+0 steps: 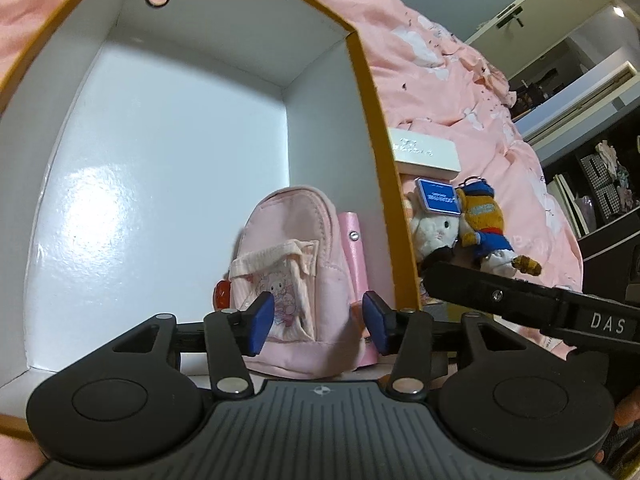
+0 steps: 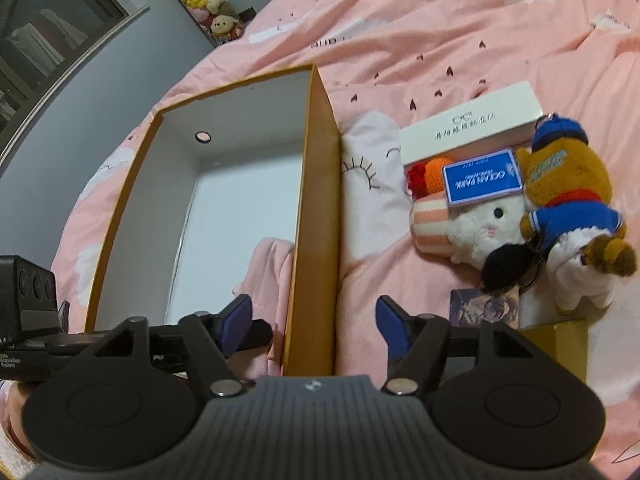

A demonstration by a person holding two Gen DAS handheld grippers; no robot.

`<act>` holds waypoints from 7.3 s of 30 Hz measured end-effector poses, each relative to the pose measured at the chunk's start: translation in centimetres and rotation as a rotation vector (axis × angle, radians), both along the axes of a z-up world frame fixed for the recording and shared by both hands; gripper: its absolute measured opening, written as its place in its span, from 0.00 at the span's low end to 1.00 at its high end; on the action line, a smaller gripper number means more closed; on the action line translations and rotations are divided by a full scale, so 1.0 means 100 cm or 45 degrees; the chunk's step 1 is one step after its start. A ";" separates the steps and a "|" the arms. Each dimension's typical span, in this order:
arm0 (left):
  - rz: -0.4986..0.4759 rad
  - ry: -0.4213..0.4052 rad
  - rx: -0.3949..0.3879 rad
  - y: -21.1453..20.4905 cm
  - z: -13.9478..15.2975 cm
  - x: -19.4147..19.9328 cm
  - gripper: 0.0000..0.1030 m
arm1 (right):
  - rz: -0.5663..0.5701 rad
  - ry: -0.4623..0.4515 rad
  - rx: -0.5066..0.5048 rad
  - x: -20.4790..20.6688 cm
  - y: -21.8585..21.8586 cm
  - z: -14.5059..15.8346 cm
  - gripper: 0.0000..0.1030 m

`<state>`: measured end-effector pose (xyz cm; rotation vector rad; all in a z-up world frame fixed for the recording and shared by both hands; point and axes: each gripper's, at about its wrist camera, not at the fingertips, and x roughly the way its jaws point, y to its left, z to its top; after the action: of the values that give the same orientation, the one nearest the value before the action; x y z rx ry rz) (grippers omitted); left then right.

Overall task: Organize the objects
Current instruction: 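Move both tools back to the dark grey and gold boxes, then grasp the dark grey box with the left tool while the right tool grasps the gold box, then carry the grey box into the open box with the left tool while the right tool carries the gold box, then open the left tool to release the grey box and withdraw it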

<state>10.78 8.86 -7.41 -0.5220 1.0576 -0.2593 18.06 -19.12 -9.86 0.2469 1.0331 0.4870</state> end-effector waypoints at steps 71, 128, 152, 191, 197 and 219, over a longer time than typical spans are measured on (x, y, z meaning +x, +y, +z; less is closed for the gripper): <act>-0.882 -0.543 1.188 -0.234 -0.030 -0.036 0.46 | -0.277 -0.196 -0.135 -0.058 -0.139 -0.025 0.49; -0.112 -0.166 0.507 -0.007 0.109 -0.019 0.36 | 0.114 -0.336 0.064 -0.022 -0.020 0.059 0.49; -0.145 0.343 0.423 0.005 0.009 0.054 0.38 | 0.161 -0.360 -0.075 -0.001 0.019 0.031 0.48; 0.069 -0.033 0.206 0.026 0.029 -0.003 0.45 | 0.219 -0.401 -0.064 -0.010 0.031 0.039 0.48; 0.127 -0.139 0.278 0.037 0.047 -0.013 0.47 | 0.311 -0.429 -0.075 -0.010 0.050 0.046 0.48; 0.317 -0.338 0.294 0.085 0.085 -0.019 0.47 | 0.997 -0.481 -0.173 0.044 0.145 0.035 0.48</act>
<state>8.88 17.33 1.08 -0.3928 0.7439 0.0147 22.47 -4.63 -6.36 -0.3829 0.7566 1.1158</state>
